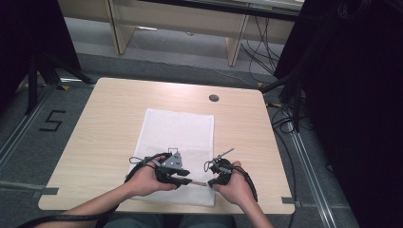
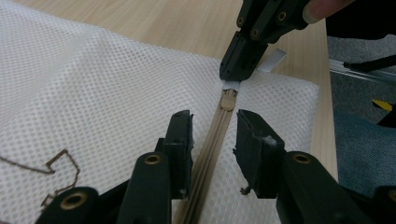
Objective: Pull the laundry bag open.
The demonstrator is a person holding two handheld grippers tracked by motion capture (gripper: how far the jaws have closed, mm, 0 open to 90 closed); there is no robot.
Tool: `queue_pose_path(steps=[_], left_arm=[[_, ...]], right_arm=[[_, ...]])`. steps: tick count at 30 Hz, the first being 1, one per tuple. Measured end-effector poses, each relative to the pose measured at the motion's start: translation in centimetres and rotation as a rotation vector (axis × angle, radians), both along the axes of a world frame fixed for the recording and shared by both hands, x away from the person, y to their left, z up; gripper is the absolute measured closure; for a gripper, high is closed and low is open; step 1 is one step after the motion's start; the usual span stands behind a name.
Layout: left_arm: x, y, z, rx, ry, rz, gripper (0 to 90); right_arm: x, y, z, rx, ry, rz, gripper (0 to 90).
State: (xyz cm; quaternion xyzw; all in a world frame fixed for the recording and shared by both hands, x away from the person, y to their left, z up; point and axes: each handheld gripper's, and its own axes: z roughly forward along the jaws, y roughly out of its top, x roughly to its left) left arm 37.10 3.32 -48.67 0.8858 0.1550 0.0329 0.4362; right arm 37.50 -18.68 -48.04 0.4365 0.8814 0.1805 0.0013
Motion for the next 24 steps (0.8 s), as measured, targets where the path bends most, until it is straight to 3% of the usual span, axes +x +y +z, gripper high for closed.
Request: queue_pose_path(steps=[3, 5, 9, 11, 13, 14, 17, 24], left_arm=[[0.0, -0.9, -0.1, 0.013, -0.002, -0.01, 67.0], [0.0, -1.5, -0.2, -0.002, 0.001, -0.016, 67.1], [-0.2, -2.4, -0.6, 0.027, -0.025, -0.035, 67.5], [-0.2, -2.7, -0.7, 0.033, -0.019, -0.043, 67.8], [-0.1, -3.0, -1.1, 0.032, -0.005, -0.041, 67.8], [-0.1, -3.1, -1.4, 0.032, 0.001, -0.037, 67.8], [0.0, -3.5, -1.9, 0.035, 0.013, -0.037, 68.4], [0.2, -4.4, -2.1, 0.05, 0.008, -0.046, 70.2]], right_arm=[[0.0, 0.0, 0.0, 0.0, -0.001, -0.002, 90.0], [-0.1, 0.1, 0.0, 0.0, -0.002, -0.009, 90.0], [0.0, 0.0, 0.0, 0.004, 0.002, -0.002, 90.0], [0.1, -0.1, -0.1, 0.012, -0.004, -0.003, 90.0], [-0.1, -0.1, 0.1, 0.018, 0.026, -0.03, 90.0], [0.1, -0.2, -0.1, 0.025, -0.004, -0.007, 90.0], [0.1, -0.2, -0.2, 0.027, -0.007, -0.007, 90.0], [0.0, -0.1, 0.0, 0.016, 0.003, -0.018, 90.0]])
